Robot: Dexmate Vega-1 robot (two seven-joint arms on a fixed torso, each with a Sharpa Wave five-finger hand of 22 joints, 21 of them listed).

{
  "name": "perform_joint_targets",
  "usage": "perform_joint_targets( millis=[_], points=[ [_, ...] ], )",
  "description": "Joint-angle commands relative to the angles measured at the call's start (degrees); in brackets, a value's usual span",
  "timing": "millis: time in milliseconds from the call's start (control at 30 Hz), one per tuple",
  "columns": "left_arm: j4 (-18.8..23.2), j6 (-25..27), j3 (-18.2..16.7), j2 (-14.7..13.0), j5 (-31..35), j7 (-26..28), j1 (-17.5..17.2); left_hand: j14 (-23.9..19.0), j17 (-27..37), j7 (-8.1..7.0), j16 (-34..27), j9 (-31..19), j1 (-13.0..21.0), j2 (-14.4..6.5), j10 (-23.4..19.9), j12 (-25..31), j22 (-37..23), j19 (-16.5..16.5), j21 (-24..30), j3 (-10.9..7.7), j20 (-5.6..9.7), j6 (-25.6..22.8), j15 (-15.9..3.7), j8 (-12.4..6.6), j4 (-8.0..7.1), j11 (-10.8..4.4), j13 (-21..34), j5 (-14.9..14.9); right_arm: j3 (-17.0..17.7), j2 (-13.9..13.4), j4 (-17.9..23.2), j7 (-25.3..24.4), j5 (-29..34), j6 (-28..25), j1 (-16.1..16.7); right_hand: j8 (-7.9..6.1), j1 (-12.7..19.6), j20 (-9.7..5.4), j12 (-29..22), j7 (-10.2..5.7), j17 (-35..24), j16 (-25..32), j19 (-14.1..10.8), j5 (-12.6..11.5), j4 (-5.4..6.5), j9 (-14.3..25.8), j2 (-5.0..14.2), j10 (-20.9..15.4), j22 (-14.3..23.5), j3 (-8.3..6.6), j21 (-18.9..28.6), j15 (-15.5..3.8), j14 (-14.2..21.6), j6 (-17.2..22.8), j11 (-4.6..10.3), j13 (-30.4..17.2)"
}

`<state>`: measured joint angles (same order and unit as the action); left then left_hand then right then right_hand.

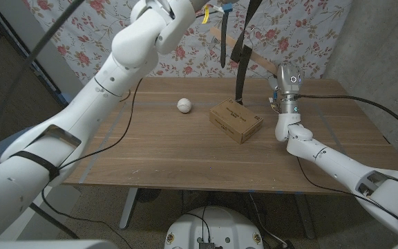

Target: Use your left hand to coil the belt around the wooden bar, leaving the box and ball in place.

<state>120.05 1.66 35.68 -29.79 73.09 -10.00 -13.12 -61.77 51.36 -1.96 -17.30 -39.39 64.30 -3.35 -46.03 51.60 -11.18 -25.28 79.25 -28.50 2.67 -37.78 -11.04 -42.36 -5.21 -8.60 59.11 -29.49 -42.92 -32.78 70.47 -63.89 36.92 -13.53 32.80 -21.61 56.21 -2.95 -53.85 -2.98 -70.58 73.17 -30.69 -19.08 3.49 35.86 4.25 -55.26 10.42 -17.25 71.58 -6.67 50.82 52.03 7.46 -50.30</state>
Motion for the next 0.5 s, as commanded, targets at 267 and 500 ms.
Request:
perform_joint_targets(
  millis=[267,500],
  points=[
    [-14.7,3.9,5.3,5.9,1.4,1.5,15.4,-0.8,0.3,0.01,0.4,-0.7,2.1,-1.5,-2.2,-0.3,0.0,-0.3,-0.1,-0.54,1.04,-1.4,-1.42,-4.93,0.16,-1.66,0.0,-0.2,6.8,6.0,-7.8,-0.1,12.0,5.9,1.4,0.15,3.3,-8.47,0.1,-1.25,0.0,0.4,1.0,-0.6,2.24,-0.1,3.21,0.6,0.0,-1.58,-0.7,-5.76,-0.5,1.0,0.13,-0.5],
    [-20.1,5.7,8.3,6.8,2.5,0.3,20.1,-0.8,0.4,-0.04,0.6,-0.5,2.2,-1.4,-2.4,-0.4,0.0,-0.3,-0.1,-0.57,1.09,-1.4,-1.40,-4.93,0.13,-1.73,-0.1,-0.2,9.2,7.7,-9.7,-0.1,14.8,8.4,1.4,0.17,3.4,-8.48,0.4,-1.24,0.0,0.2,1.1,-0.7,2.28,-0.1,3.17,0.5,0.1,-1.42,-0.8,-5.75,-0.7,1.1,0.10,-0.1]
  ],
)
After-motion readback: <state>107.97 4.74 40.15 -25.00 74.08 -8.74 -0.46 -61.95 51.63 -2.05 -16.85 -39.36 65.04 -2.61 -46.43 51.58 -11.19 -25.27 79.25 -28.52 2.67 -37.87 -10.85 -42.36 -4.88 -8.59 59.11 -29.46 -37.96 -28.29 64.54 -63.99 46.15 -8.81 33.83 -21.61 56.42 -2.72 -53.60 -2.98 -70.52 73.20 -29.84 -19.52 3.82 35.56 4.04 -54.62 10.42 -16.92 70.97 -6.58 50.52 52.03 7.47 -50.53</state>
